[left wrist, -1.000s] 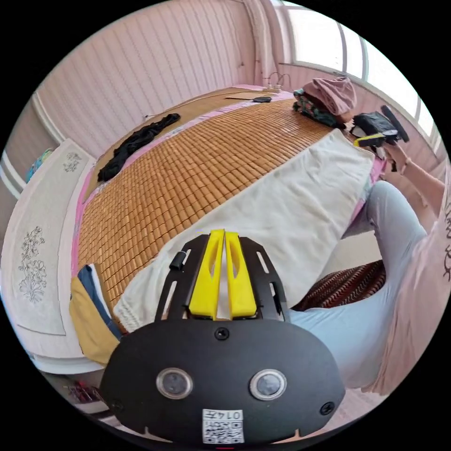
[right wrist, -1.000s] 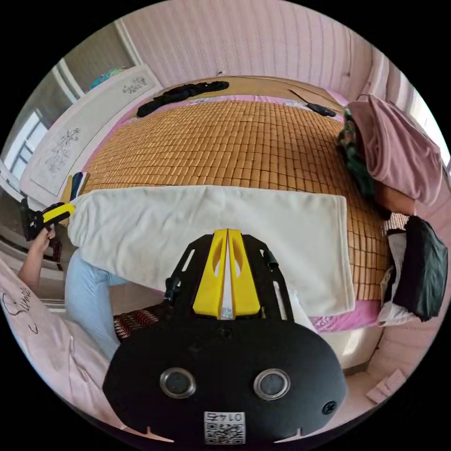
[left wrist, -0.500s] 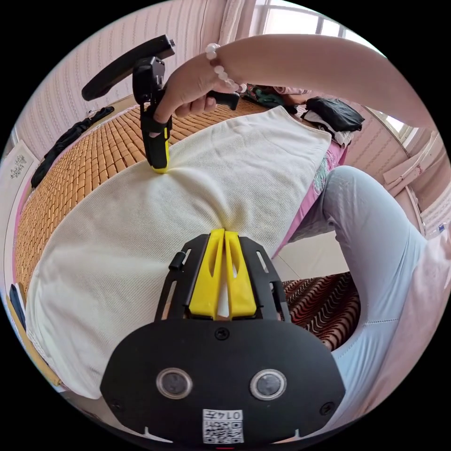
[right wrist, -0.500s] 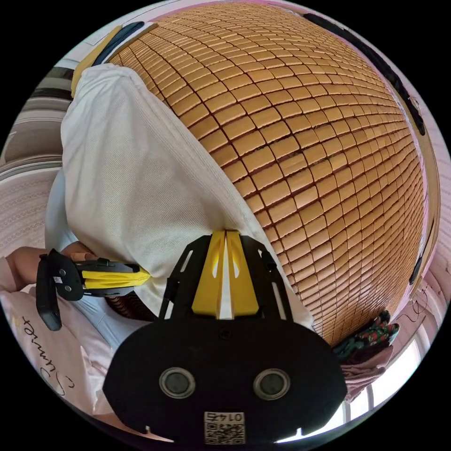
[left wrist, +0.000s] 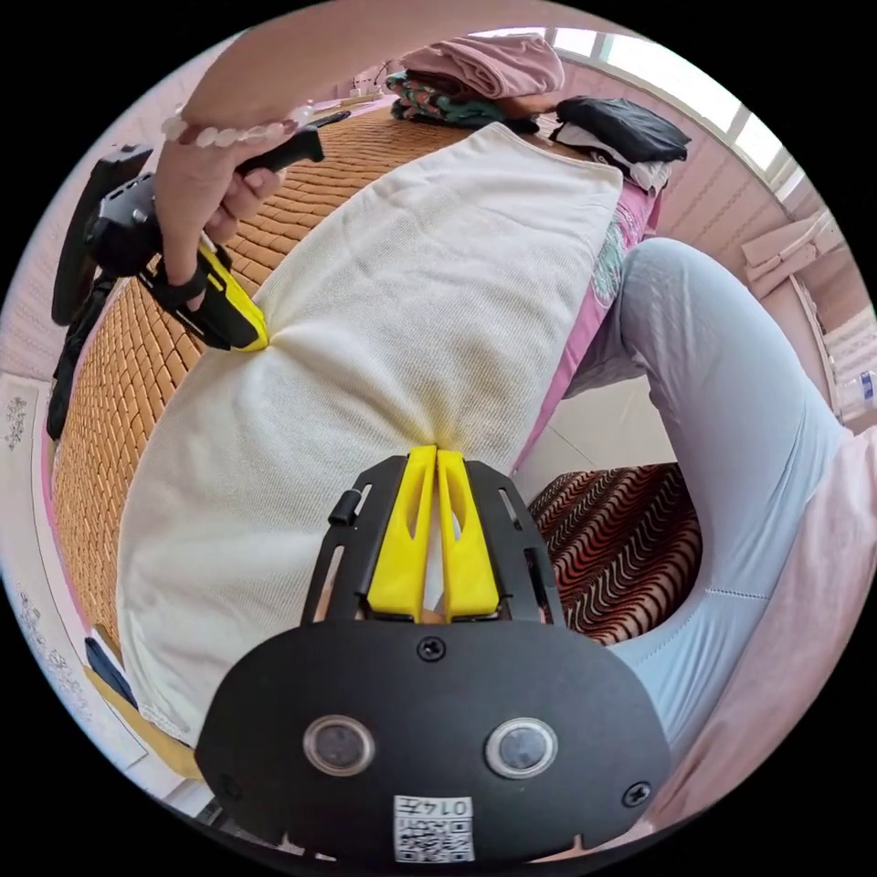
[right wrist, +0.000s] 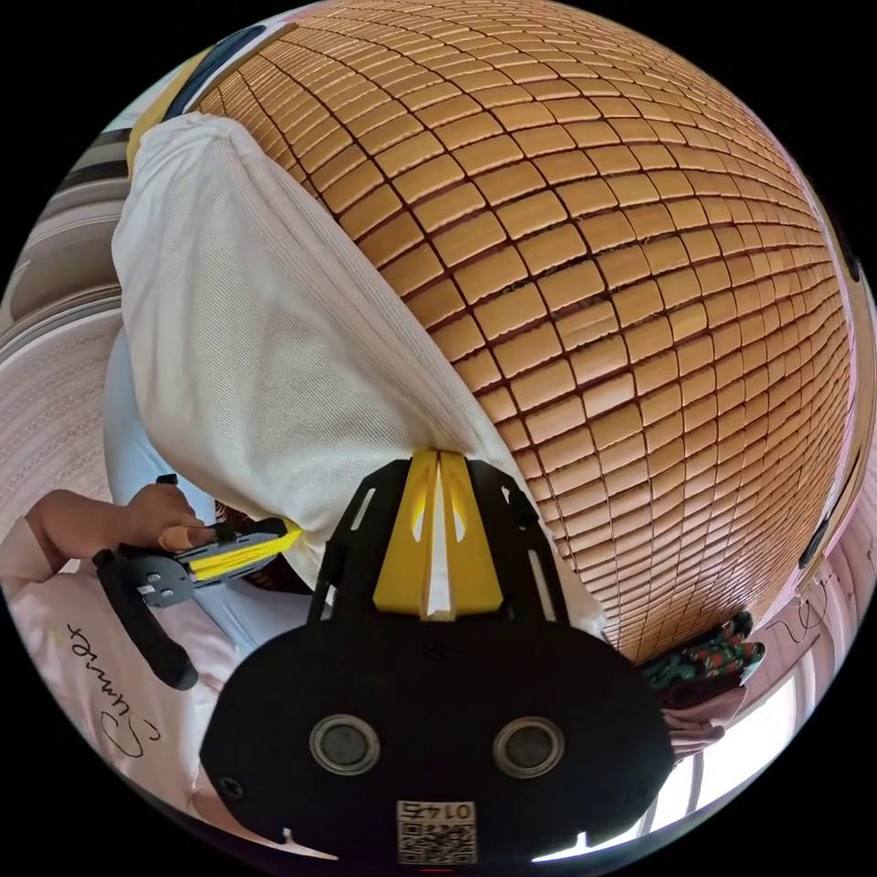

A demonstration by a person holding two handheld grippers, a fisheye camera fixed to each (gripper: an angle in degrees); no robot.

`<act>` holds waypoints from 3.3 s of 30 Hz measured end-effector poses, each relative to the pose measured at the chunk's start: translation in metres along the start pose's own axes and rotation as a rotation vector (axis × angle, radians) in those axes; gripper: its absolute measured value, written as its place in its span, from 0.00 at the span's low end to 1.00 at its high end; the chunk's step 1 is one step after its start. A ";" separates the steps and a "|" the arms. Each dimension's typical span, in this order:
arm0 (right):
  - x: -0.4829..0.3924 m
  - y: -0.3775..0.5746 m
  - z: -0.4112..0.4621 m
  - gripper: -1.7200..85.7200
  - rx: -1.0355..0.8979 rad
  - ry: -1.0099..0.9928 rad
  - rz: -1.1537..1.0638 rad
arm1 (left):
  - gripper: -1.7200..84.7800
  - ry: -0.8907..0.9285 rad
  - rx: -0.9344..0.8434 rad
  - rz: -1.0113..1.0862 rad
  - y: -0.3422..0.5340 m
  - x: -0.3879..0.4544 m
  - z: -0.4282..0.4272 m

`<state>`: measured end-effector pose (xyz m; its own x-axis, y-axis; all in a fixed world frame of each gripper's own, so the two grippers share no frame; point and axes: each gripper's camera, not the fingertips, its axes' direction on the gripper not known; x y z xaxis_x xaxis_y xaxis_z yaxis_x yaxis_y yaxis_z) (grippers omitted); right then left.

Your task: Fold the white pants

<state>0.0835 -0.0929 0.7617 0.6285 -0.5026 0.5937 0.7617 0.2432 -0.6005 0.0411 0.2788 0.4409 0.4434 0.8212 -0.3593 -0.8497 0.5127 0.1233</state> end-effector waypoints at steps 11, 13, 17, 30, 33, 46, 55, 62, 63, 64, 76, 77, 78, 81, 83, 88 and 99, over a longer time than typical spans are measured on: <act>0.013 0.042 0.007 0.01 0.062 0.007 0.129 | 0.01 -0.264 -0.196 0.284 -0.026 0.072 0.030; 0.027 0.069 0.008 0.01 0.155 -0.088 0.182 | 0.01 -0.270 -0.219 0.277 -0.026 0.074 0.030; 0.031 0.200 0.006 0.01 0.649 -0.212 0.329 | 0.01 -0.228 -0.162 0.128 -0.006 0.065 -0.007; 0.022 0.653 0.223 0.15 1.236 -0.569 1.444 | 0.08 0.272 0.252 -0.051 0.048 0.088 -0.068; 0.037 0.664 0.241 0.17 1.244 -0.609 1.425 | 0.10 0.271 0.276 -0.018 0.013 0.085 -0.073; 0.089 0.664 0.254 0.12 1.004 -0.523 1.414 | 0.13 0.427 0.406 -0.141 -0.042 0.036 -0.095; -0.012 0.656 0.177 0.07 1.314 -0.275 0.857 | 0.12 0.378 0.568 -0.405 -0.014 -0.035 -0.130; -0.128 0.511 0.149 0.08 0.851 -0.014 0.250 | 0.11 0.266 0.565 -0.642 0.046 -0.081 -0.127; -0.135 0.501 0.153 0.09 0.808 0.017 0.237 | 0.11 0.247 0.541 -0.682 0.058 -0.086 -0.119; -0.147 0.484 0.164 0.09 0.720 0.073 0.226 | 0.11 0.239 0.500 -0.719 0.067 -0.092 -0.110; -0.143 0.524 0.142 0.13 0.859 -0.110 0.294 | 0.12 0.312 0.366 -0.702 0.030 -0.110 -0.048; -0.134 0.526 0.139 0.13 0.904 -0.138 0.329 | 0.12 0.302 0.361 -0.686 0.022 -0.110 -0.047; -0.128 0.526 0.137 0.13 0.920 -0.148 0.369 | 0.12 0.278 0.354 -0.663 0.008 -0.111 -0.045; -0.110 0.516 0.117 0.17 0.972 -0.137 0.525 | 0.14 0.225 0.373 -0.632 -0.020 -0.119 -0.039; -0.099 0.493 0.104 0.21 0.972 -0.101 0.579 | 0.14 0.230 0.384 -0.641 -0.033 -0.126 -0.031; -0.069 0.433 0.117 0.13 0.709 -0.013 0.631 | 0.11 0.231 0.170 -0.601 -0.072 -0.138 0.024; -0.090 0.549 0.084 0.04 0.950 -0.136 0.256 | 0.06 0.191 0.281 -0.543 -0.037 -0.121 -0.010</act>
<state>0.4588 0.1549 0.4234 0.7588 -0.2573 0.5984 0.3732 0.9247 -0.0755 0.0164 0.1575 0.4711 0.7093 0.3798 -0.5939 -0.3992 0.9108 0.1056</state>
